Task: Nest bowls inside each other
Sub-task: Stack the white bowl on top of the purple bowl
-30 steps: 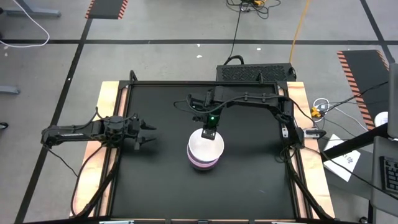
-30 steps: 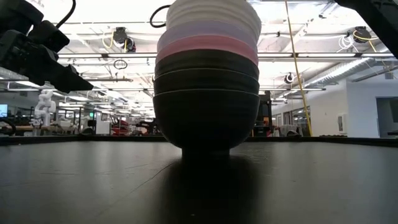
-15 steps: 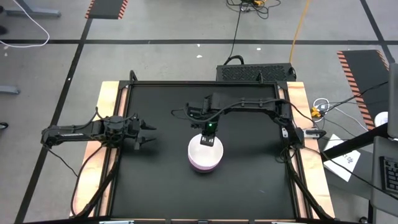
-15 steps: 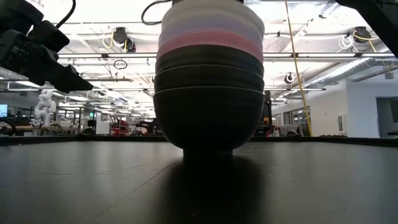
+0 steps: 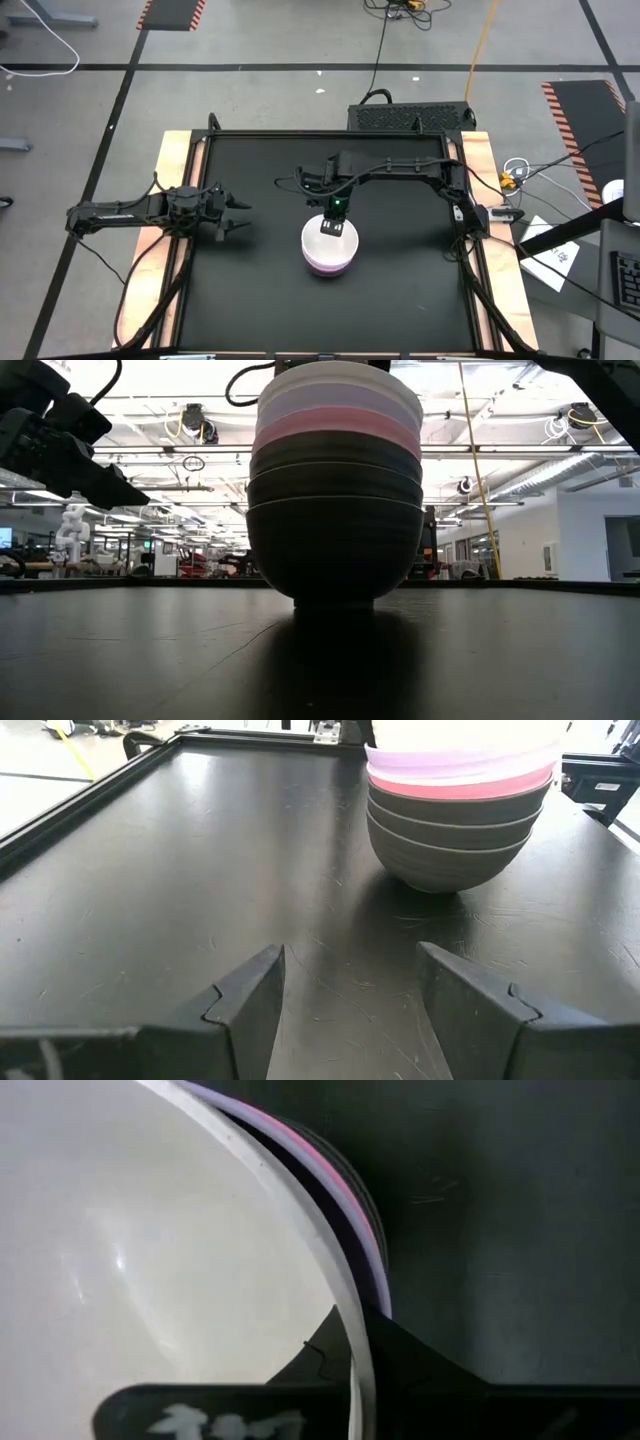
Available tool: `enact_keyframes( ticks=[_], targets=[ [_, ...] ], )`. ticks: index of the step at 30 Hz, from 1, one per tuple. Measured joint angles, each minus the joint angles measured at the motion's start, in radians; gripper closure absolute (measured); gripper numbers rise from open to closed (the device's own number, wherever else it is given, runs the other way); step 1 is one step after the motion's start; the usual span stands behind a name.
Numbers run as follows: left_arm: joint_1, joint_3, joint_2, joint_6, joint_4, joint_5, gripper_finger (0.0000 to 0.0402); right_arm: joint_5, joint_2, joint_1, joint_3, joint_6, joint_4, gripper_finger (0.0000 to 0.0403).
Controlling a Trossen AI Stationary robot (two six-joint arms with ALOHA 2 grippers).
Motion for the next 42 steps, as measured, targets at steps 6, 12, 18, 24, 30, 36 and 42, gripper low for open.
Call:
enact_keyframes(
  ticks=[6, 12, 18, 24, 30, 36, 42],
  targets=[
    [0.000, 0.000, 0.000, 0.000, 0.000, 0.000, 0.0172, 0.077, 0.000, 0.019, 0.001, 0.024, 0.023, 0.0403],
    [0.000, 0.000, 0.000, 0.000, -0.001, 0.000, 0.0172, 0.101, 0.000, 0.035, 0.001, 0.031, 0.028, 0.0403],
    [0.000, 0.000, 0.000, -0.001, -0.002, 0.000, 0.0172, 0.109, 0.000, 0.040, -0.051, 0.056, 0.021, 0.0403],
    [0.000, 0.000, 0.000, 0.000, -0.001, 0.016, 0.0172, 0.141, -0.001, 0.031, -0.114, 0.079, 0.016, 0.0402],
    [0.000, 0.000, 0.000, 0.000, -0.001, 0.018, 0.0172, 0.141, -0.001, 0.014, -0.115, 0.074, 0.005, 0.0402],
    [0.000, 0.000, 0.000, 0.000, -0.001, 0.018, 0.0172, 0.154, -0.006, -0.010, -0.116, 0.057, -0.022, 0.0402],
    [0.000, 0.000, 0.000, 0.000, -0.001, 0.018, 0.0172, 0.150, -0.006, -0.040, -0.117, 0.043, -0.033, 0.0402]
  ],
)
